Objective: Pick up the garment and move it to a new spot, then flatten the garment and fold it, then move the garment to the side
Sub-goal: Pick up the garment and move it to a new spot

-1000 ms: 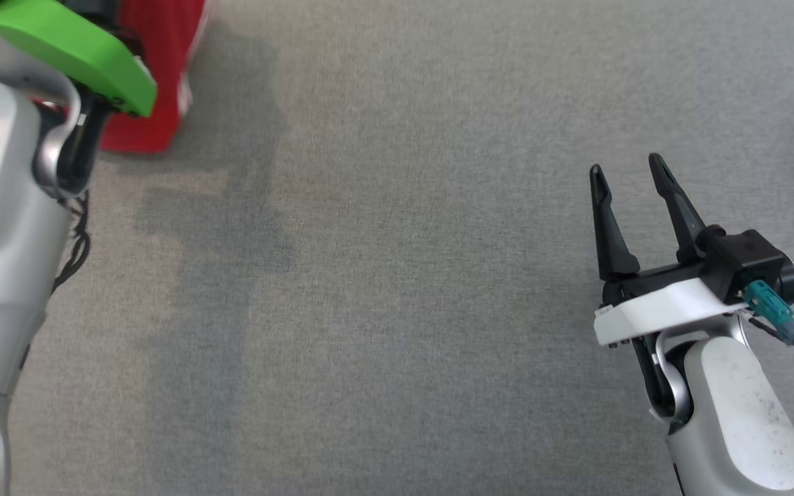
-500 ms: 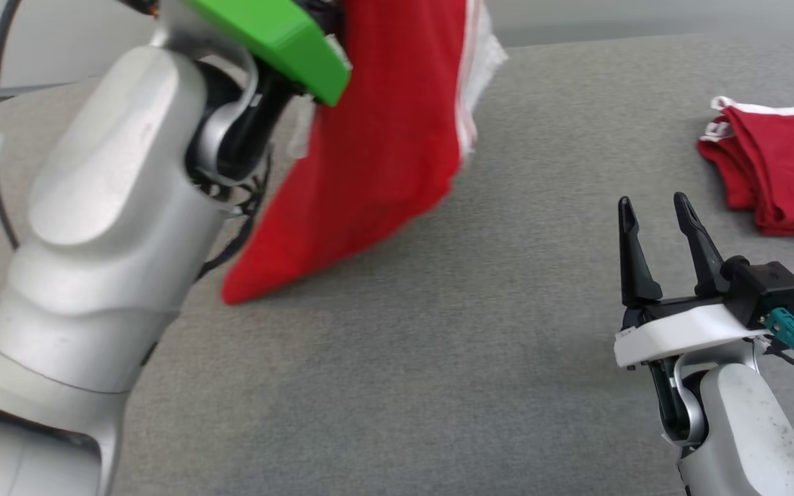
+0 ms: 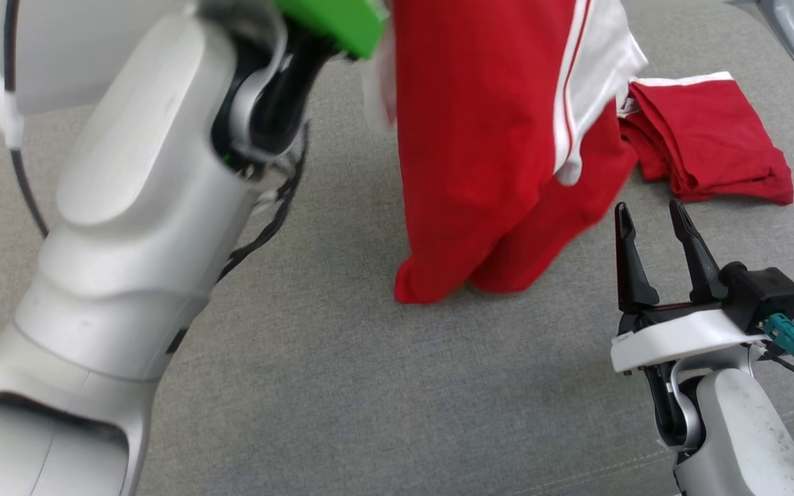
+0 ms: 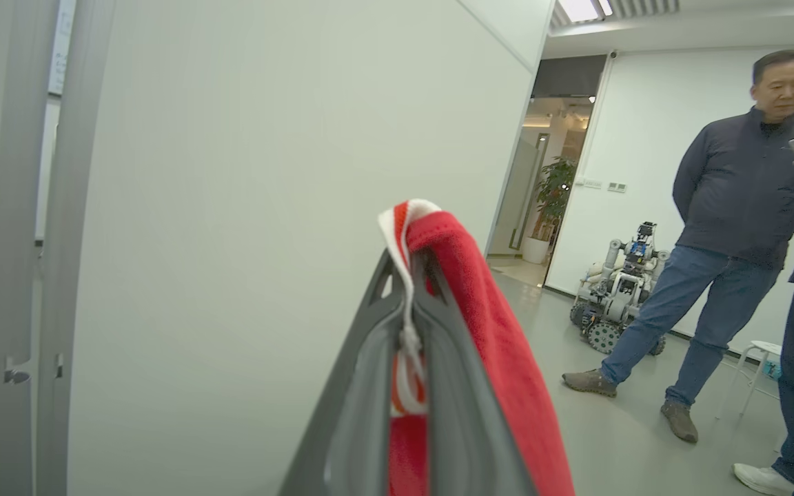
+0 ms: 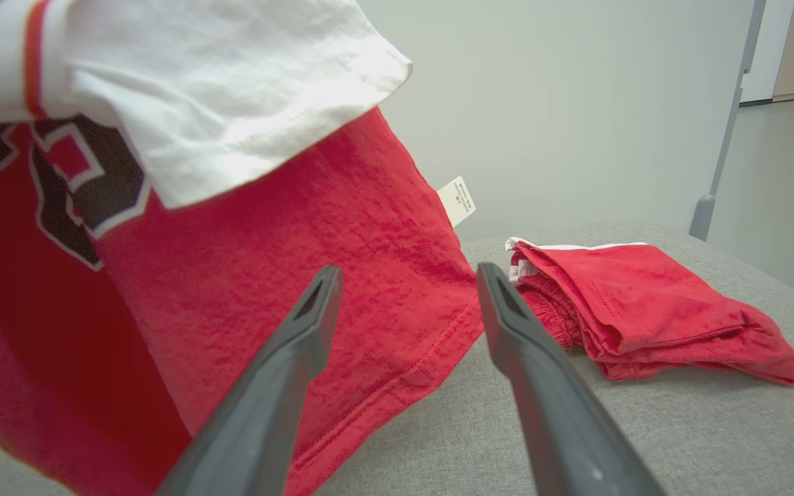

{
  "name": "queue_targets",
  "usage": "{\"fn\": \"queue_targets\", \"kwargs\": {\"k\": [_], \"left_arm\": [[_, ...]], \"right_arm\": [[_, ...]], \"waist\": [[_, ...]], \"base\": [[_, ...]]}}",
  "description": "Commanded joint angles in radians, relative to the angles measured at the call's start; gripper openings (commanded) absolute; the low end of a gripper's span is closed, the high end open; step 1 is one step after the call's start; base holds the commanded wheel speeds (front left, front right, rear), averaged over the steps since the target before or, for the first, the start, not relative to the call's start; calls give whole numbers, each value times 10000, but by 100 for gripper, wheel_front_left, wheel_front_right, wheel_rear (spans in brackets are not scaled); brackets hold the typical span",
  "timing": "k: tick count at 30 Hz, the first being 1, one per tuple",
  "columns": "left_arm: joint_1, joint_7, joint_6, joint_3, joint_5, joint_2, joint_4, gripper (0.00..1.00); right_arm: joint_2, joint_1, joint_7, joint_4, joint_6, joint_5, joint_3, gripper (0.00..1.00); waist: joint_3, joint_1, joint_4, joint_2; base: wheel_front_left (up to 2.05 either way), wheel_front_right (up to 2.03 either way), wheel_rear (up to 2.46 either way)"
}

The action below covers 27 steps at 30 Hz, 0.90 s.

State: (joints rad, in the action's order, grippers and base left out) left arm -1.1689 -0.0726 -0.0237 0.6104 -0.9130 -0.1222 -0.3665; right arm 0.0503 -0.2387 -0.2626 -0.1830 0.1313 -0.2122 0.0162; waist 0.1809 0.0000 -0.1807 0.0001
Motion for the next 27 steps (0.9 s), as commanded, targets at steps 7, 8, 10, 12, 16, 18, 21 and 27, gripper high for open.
{"fn": "queue_targets", "kwargs": {"k": [7,8,10,12,16,18,21,27], "left_arm": [[2609,-1041,-320,-265,4,-1042,-2187,0],[2863,-1181,-357,-280,36,-1112,-2493,0],[3304,-1480,-403,-392,46,-1196,-3136,0],[3675,-1700,-464,-509,121,-1290,-3785,0],[4046,-1864,-441,-728,227,-1301,-4758,0],[4140,-1915,-442,-820,299,-1262,-5171,0],[4246,-1925,-365,-880,404,-1199,-5677,30],[4382,-1929,-26,-1105,974,-1125,-6028,100]], "right_arm": [[6,150,-28,22,-11,-145,103,100],[6,144,-28,7,-11,-142,120,100],[9,116,-28,-9,-11,-128,146,100],[7,64,-29,-40,-11,-88,205,100],[7,-8,-29,-89,-11,-32,302,100],[7,-30,-29,-112,-11,-3,351,100],[7,-61,-29,-171,-11,46,409,100],[9,-40,-30,-340,-11,179,365,100]], "waist": [[224,0,168,-1],[236,0,188,-1],[276,0,232,-1],[312,0,262,-1],[376,0,277,-1],[405,0,273,-1],[437,0,280,-1],[247,0,547,-1]], "base": [[0,0,0],[0,0,0],[0,0,0],[0,0,0],[0,0,0],[0,0,0],[0,0,0],[0,0,0]]}}
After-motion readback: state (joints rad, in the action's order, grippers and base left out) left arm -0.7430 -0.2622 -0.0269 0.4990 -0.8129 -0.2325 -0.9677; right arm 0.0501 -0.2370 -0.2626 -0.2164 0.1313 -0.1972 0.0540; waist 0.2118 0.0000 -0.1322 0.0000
